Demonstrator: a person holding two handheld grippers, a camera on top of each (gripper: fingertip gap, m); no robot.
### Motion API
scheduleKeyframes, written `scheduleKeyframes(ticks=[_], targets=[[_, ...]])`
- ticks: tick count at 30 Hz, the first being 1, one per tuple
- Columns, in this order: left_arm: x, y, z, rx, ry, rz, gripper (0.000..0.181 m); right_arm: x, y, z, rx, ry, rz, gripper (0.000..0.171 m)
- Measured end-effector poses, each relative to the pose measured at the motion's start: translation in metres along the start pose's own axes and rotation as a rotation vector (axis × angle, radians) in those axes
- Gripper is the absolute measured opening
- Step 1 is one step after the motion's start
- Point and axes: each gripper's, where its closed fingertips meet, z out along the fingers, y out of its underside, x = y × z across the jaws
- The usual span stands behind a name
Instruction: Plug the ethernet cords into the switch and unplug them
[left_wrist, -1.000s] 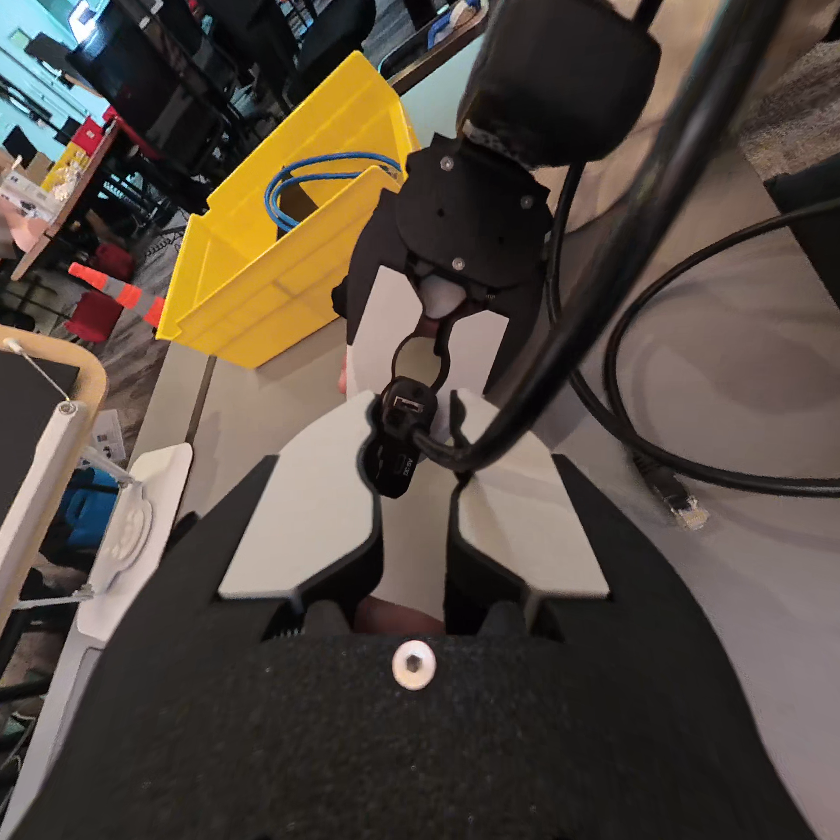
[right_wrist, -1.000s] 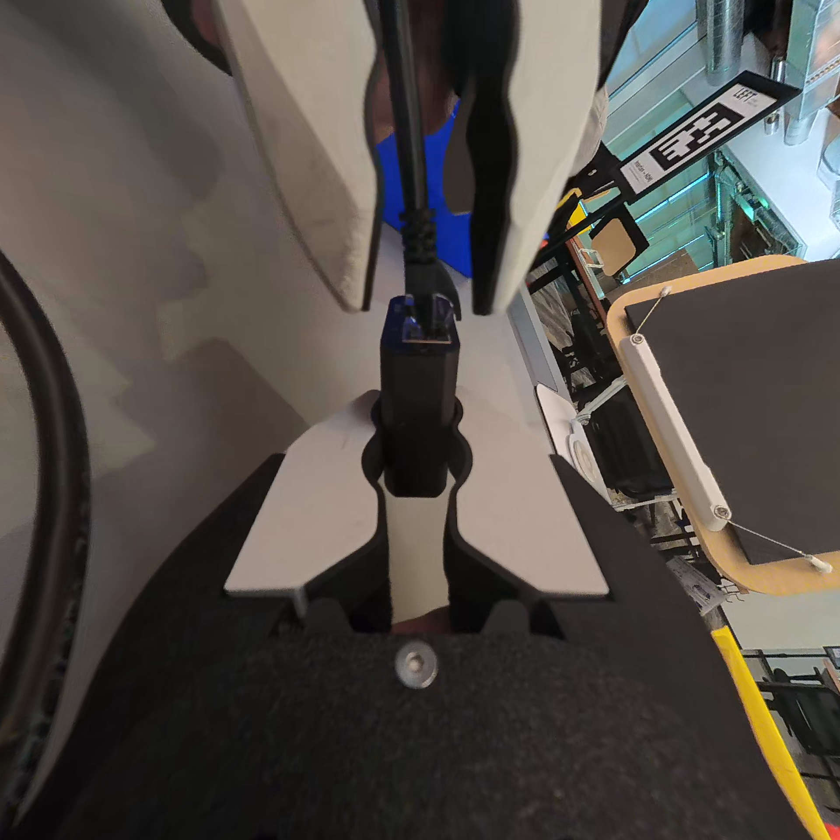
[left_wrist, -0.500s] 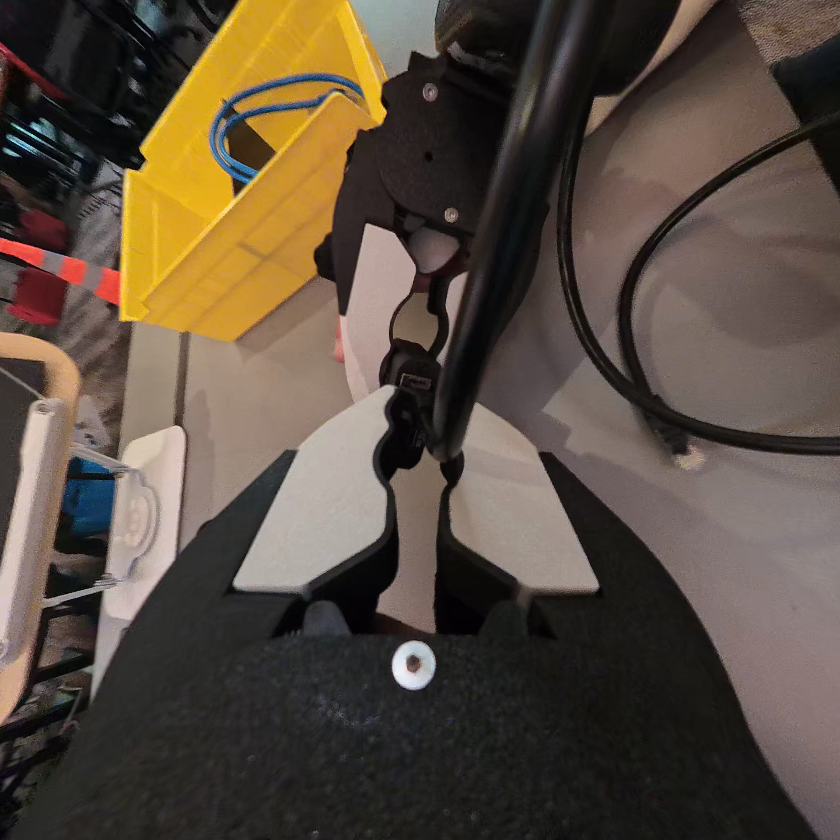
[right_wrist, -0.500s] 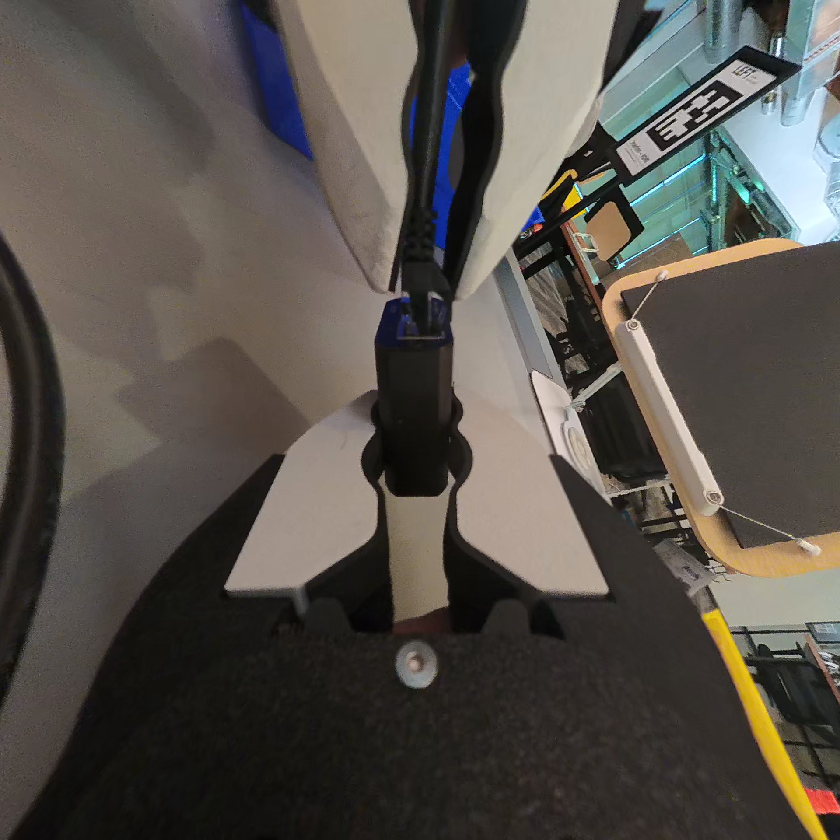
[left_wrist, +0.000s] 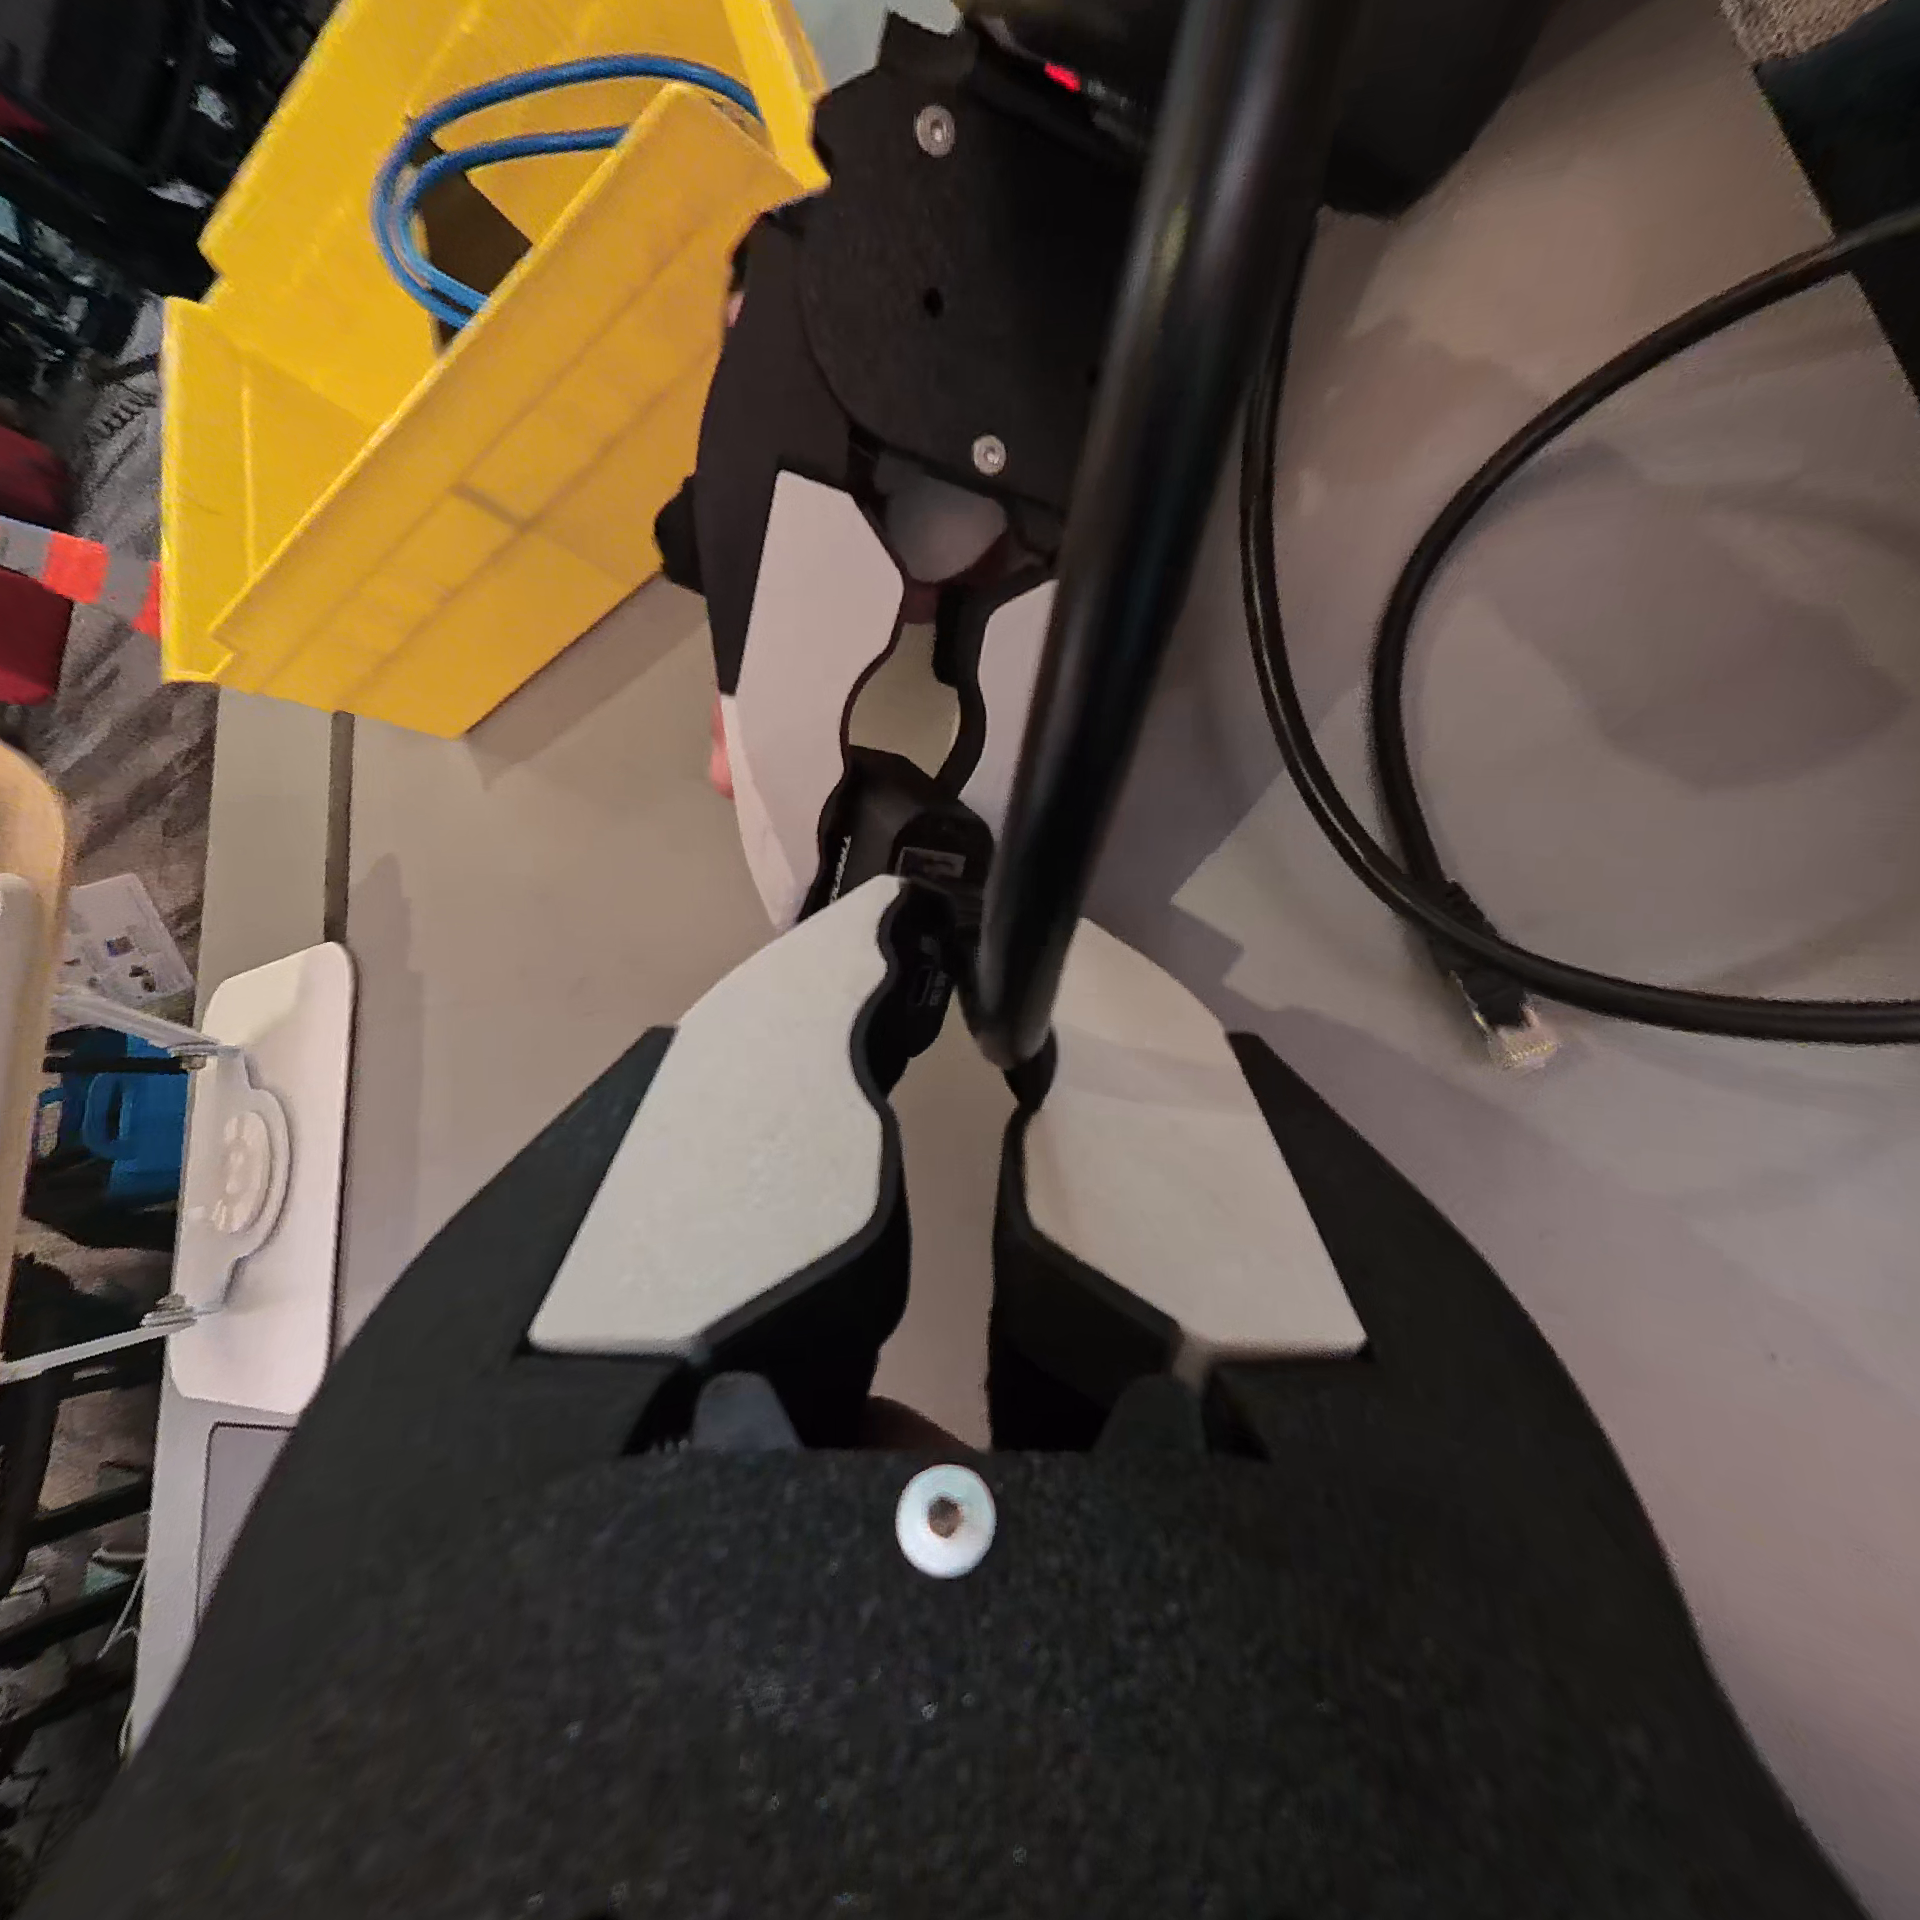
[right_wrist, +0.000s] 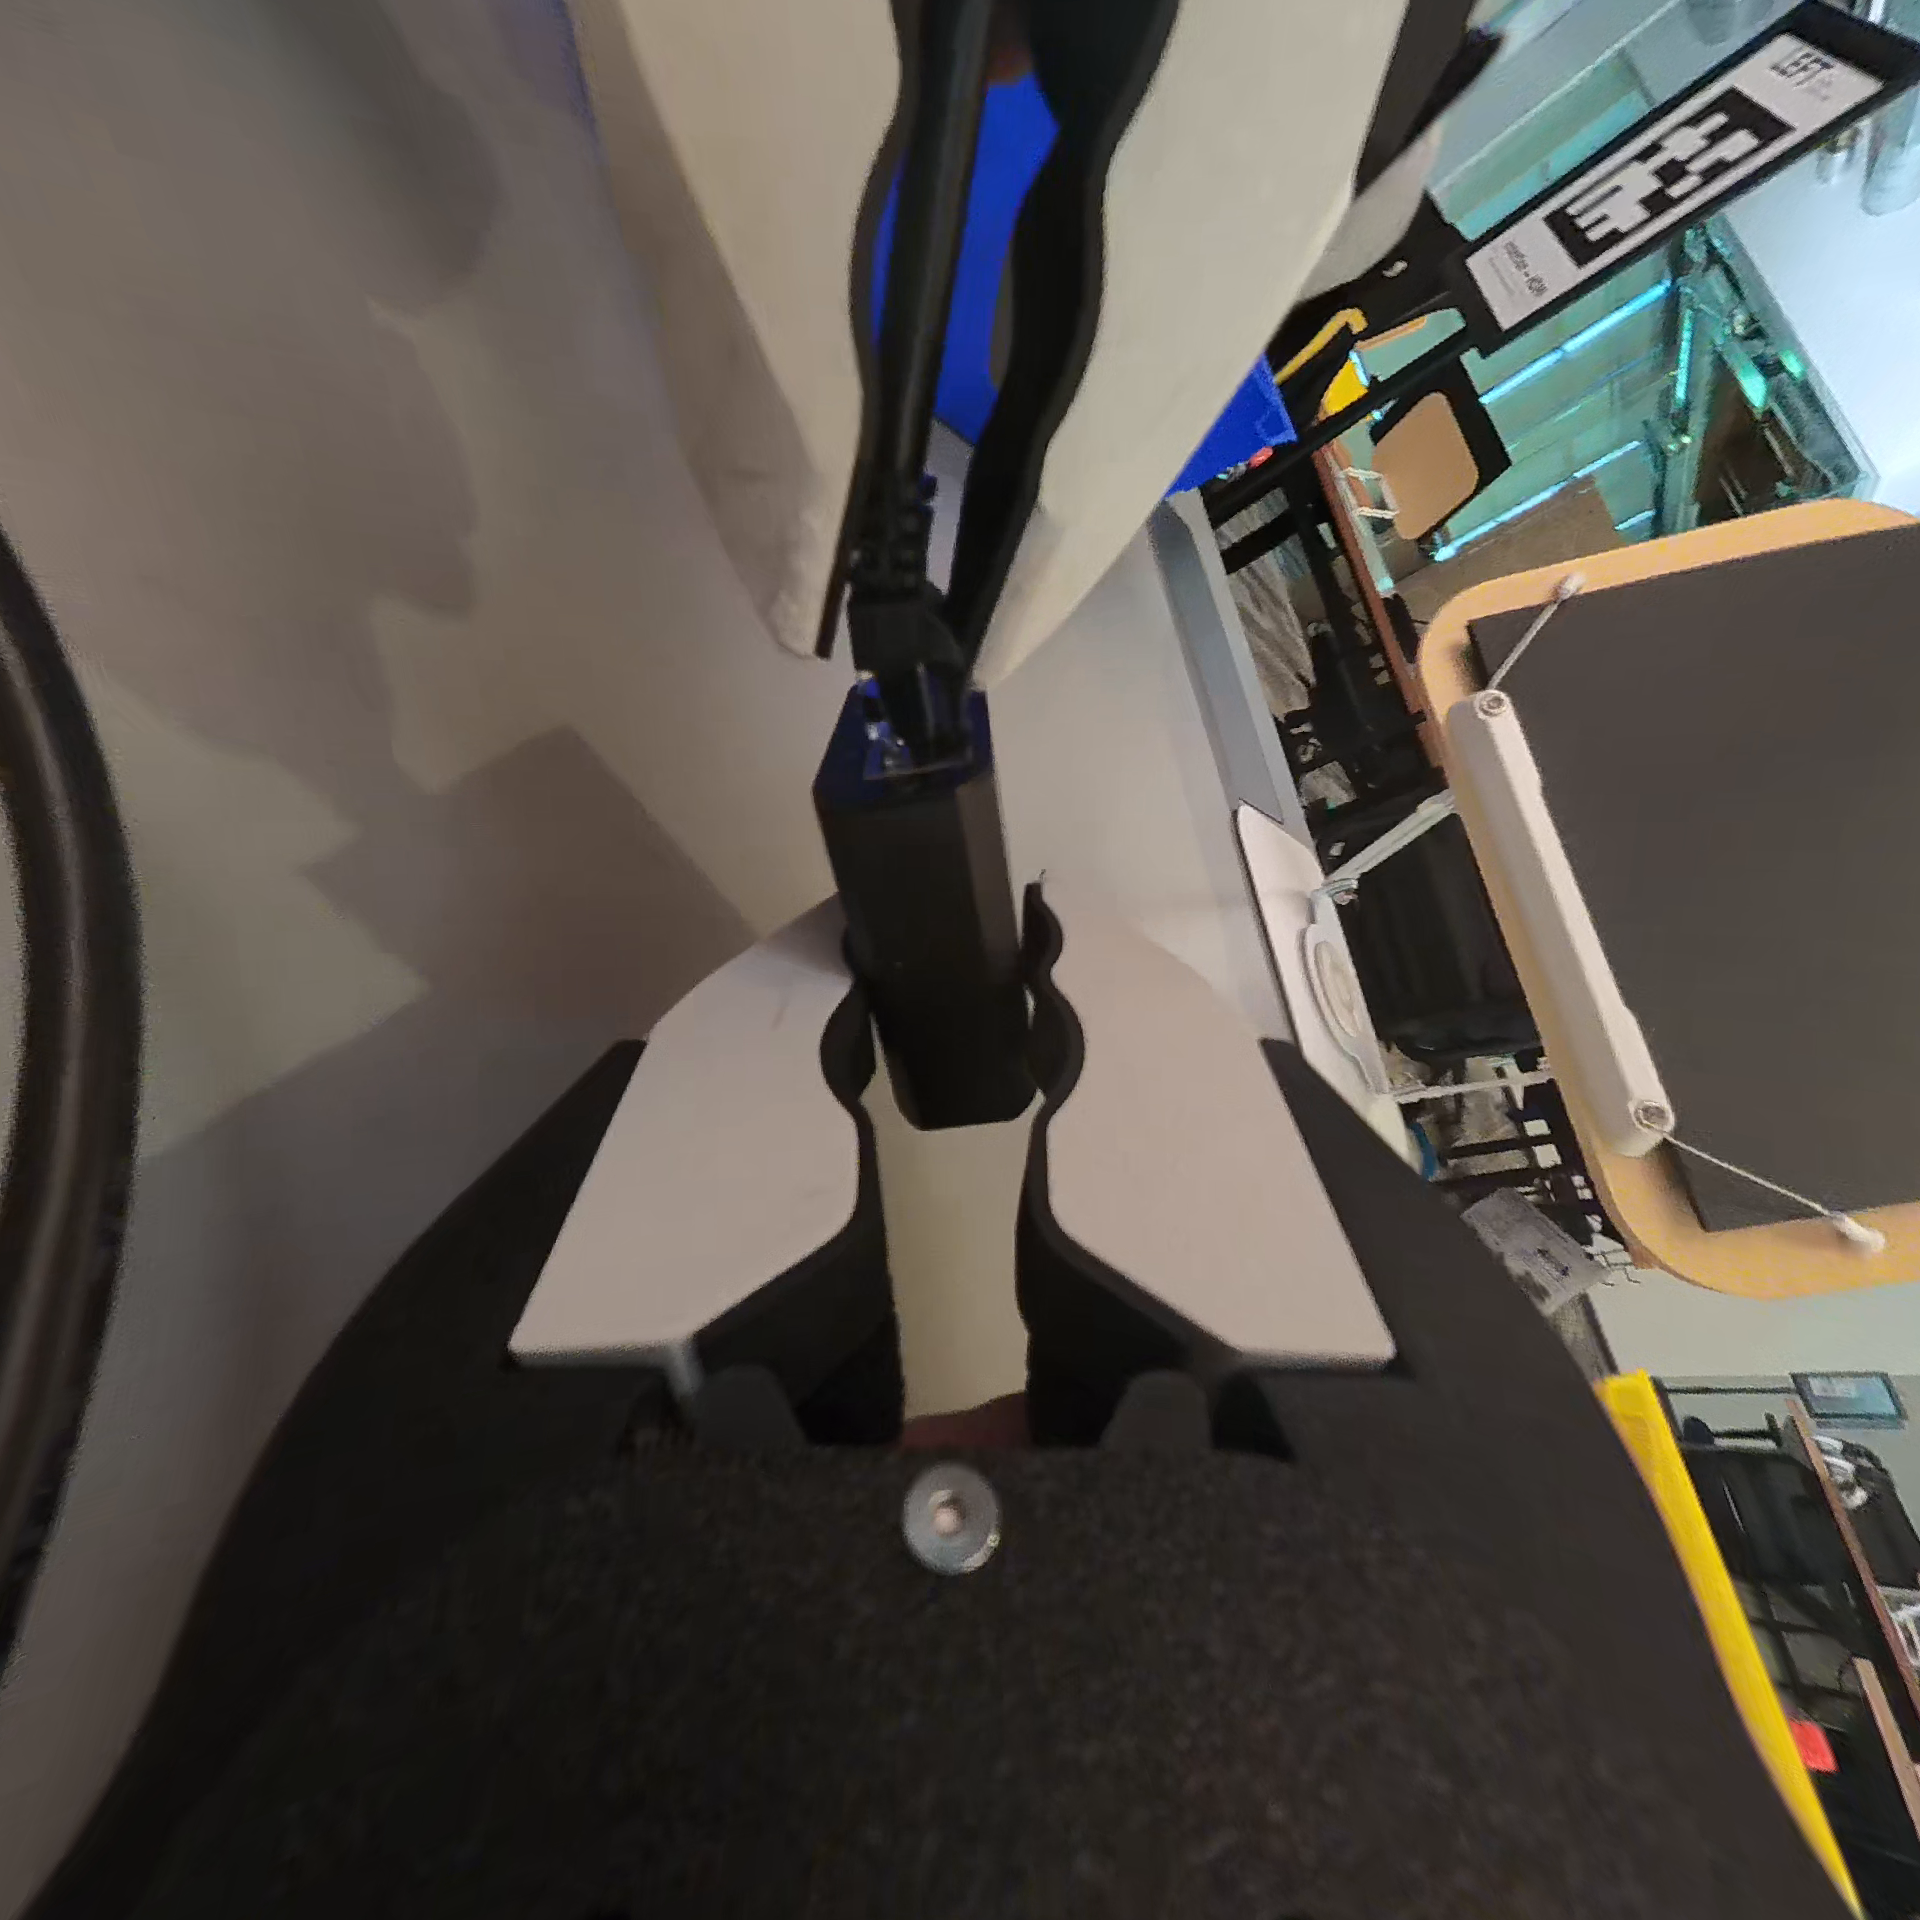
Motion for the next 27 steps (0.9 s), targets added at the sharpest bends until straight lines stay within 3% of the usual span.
scheduleKeyframes(ticks=[4, 8, 13, 18, 19, 20, 27], targets=[[-0.011, -0.008, -0.001, 0.01, -0.089, -0.155, 0.012, 0.007, 0.0, 0.001, 0.016, 0.036, 0.004, 0.024], [-0.017, -0.01, 0.003, 0.085, -0.278, -0.439, 0.028, 0.02, 0.01, 0.001, -0.045, 0.118, -0.051, 0.024], [-0.027, -0.004, 0.0, 0.148, -0.409, -0.679, 0.019, 0.021, 0.011, 0.003, -0.076, 0.143, -0.058, 0.024], [-0.033, -0.003, 0.0, 0.131, -0.458, -0.72, 0.021, 0.026, 0.012, 0.001, -0.077, 0.16, -0.061, 0.024], [-0.036, 0.0, -0.002, 0.116, -0.49, -0.732, 0.034, 0.027, 0.011, 0.001, -0.072, 0.165, -0.06, 0.024], [-0.036, 0.001, -0.002, 0.115, -0.483, -0.747, 0.035, 0.027, 0.011, 0.001, -0.069, 0.163, -0.059, 0.024], [-0.028, 0.0, 0.007, 0.14, -0.39, -0.796, 0.015, 0.026, 0.009, 0.001, -0.067, 0.159, -0.065, 0.024]])
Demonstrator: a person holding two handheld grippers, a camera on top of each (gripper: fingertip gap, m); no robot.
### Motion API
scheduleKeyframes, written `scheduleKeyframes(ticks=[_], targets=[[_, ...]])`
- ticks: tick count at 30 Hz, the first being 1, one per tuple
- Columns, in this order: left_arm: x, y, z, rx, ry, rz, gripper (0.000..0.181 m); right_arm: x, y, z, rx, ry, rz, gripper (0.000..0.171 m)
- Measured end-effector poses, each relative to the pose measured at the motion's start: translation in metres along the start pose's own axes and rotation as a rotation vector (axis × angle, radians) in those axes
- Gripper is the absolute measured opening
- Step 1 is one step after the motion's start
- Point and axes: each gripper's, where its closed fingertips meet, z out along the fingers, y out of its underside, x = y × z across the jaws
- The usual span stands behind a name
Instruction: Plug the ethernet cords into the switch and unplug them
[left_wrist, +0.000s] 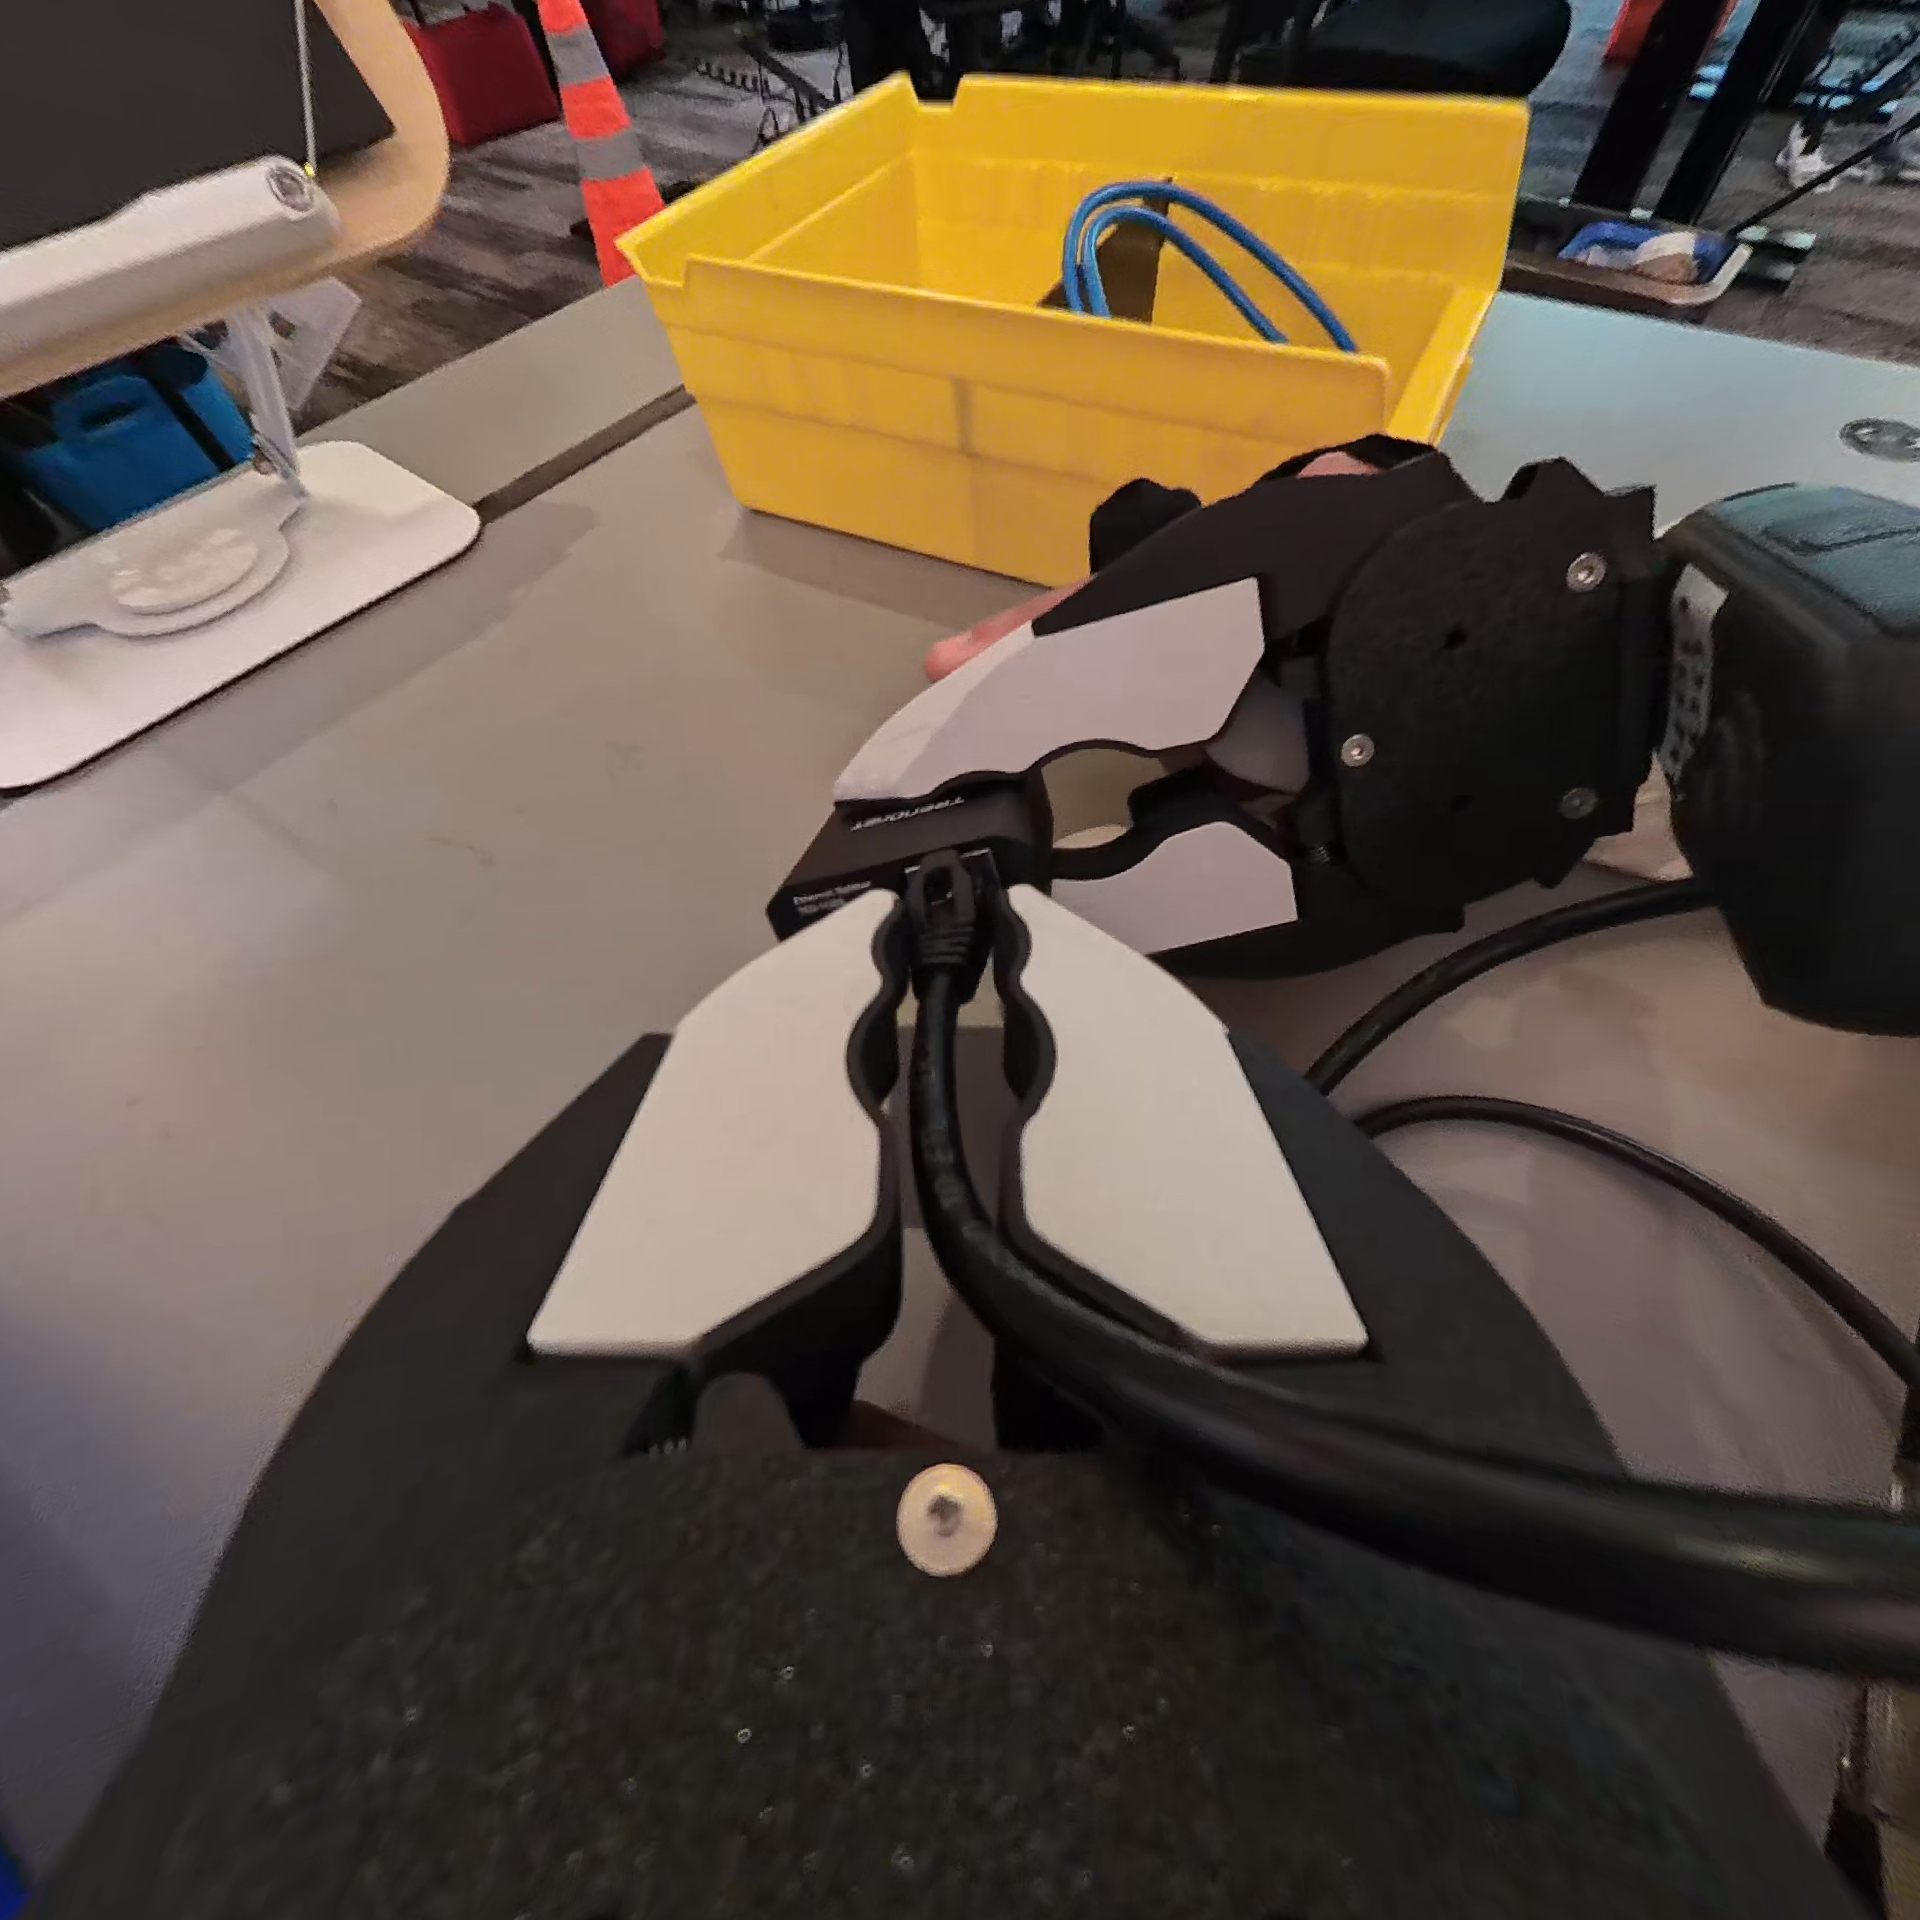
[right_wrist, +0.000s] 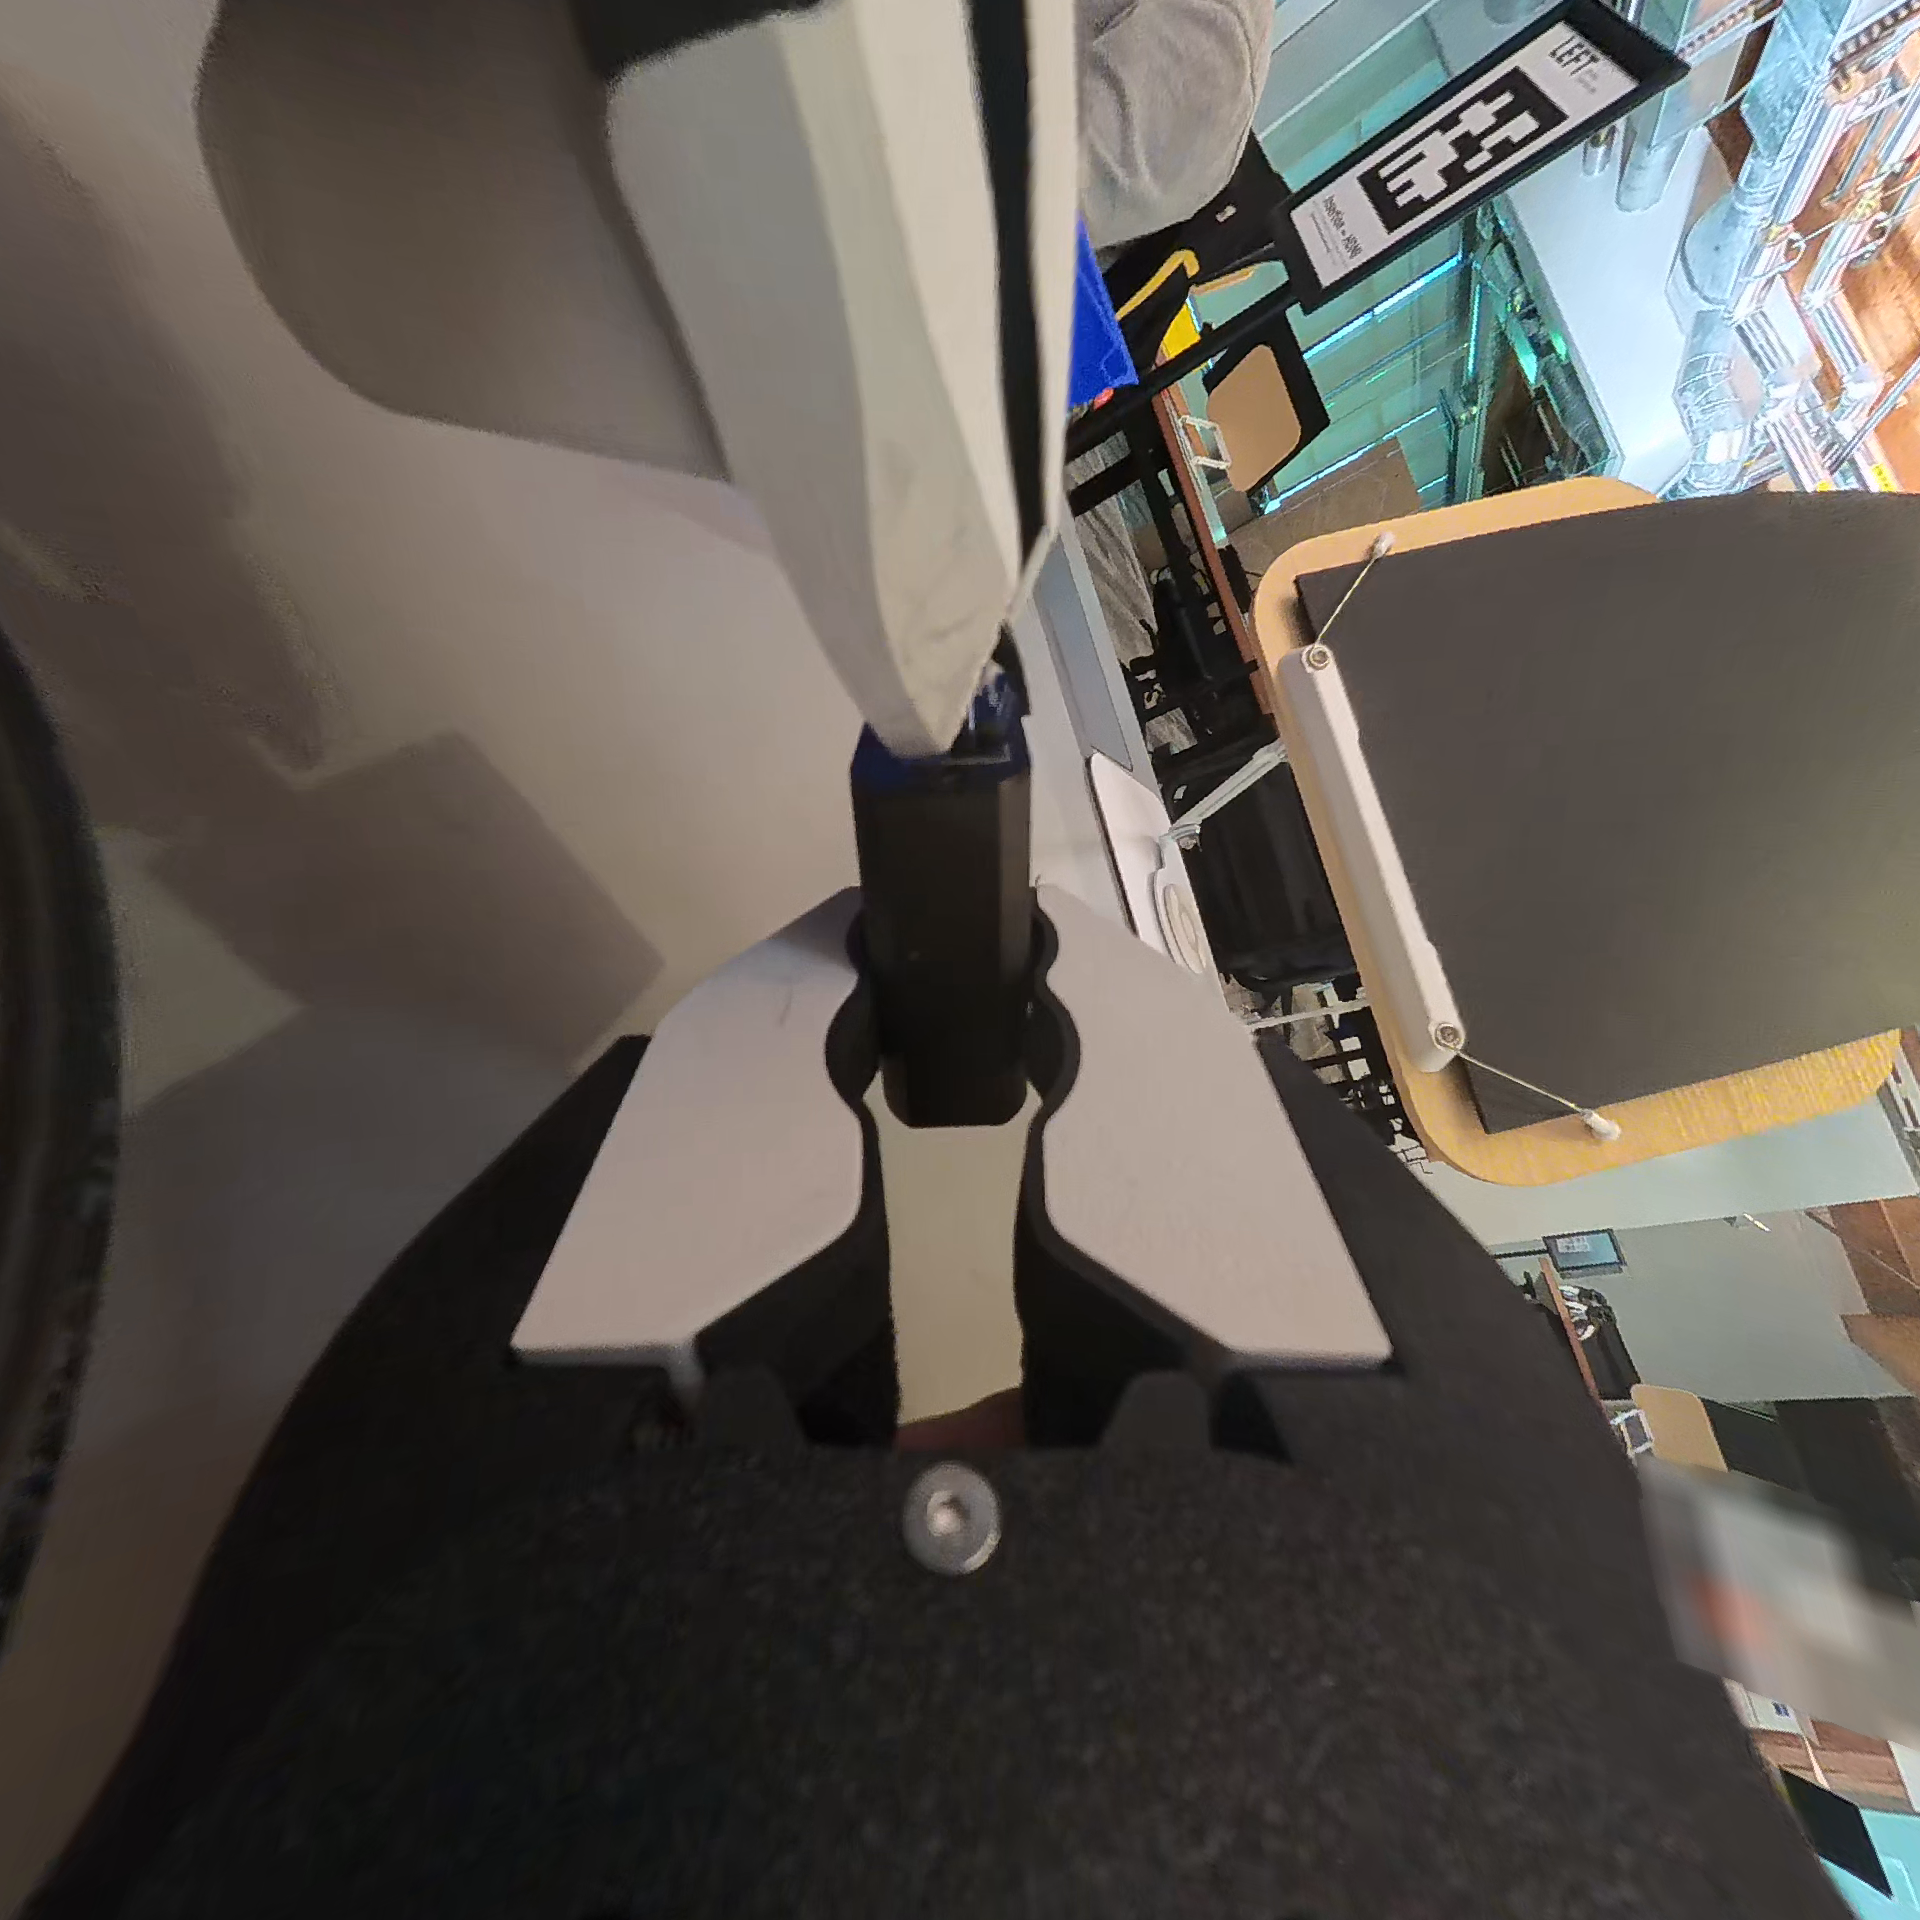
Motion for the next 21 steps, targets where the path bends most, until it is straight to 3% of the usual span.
scheduleKeyframes(ticks=[5, 21], targets=[[-0.005, 0.005, 0.001, -0.067, 0.037, -0.086, 0.013, -0.001, 0.004, 0.005, -0.032, 0.007, 0.023, 0.025], [-0.006, 0.015, -0.009, -0.094, -0.01, 0.007, 0.013, -0.012, -0.002, 0.011, -0.018, -0.021, 0.021, 0.026]])
